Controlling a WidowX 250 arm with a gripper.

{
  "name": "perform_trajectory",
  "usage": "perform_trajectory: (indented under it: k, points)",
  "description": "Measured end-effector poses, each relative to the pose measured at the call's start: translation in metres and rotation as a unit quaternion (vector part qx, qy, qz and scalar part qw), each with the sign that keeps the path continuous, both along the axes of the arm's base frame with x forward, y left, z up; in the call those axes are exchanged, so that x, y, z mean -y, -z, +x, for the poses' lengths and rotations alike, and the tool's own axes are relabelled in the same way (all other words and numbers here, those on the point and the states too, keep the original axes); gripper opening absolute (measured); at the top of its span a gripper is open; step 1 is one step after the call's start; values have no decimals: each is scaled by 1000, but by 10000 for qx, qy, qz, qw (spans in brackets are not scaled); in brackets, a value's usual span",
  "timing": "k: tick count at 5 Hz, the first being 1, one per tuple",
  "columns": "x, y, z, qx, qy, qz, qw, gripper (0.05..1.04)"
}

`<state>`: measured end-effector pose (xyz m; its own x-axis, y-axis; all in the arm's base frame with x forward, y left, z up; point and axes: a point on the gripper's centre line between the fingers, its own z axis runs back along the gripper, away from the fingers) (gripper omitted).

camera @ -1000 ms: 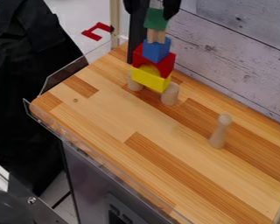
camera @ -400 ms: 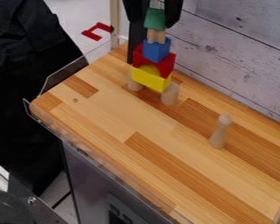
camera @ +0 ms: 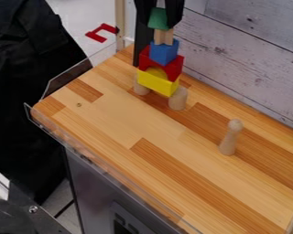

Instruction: Move the triangular to right side of the table from the block.

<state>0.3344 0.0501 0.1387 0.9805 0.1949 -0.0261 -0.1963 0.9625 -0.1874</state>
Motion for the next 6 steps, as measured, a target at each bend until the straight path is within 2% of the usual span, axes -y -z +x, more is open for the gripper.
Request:
perform_trajectory:
  k: [2, 4, 5, 6]
  points:
    - [4, -1, -1, -10, 9, 94, 10000, 566]
    - [35, -31, -14, 257, 316, 559, 9976, 566]
    - [47, -28, -19, 113, 418, 620, 9971, 566]
    - [72, -20, -24, 34, 663, 521, 9964, 566]
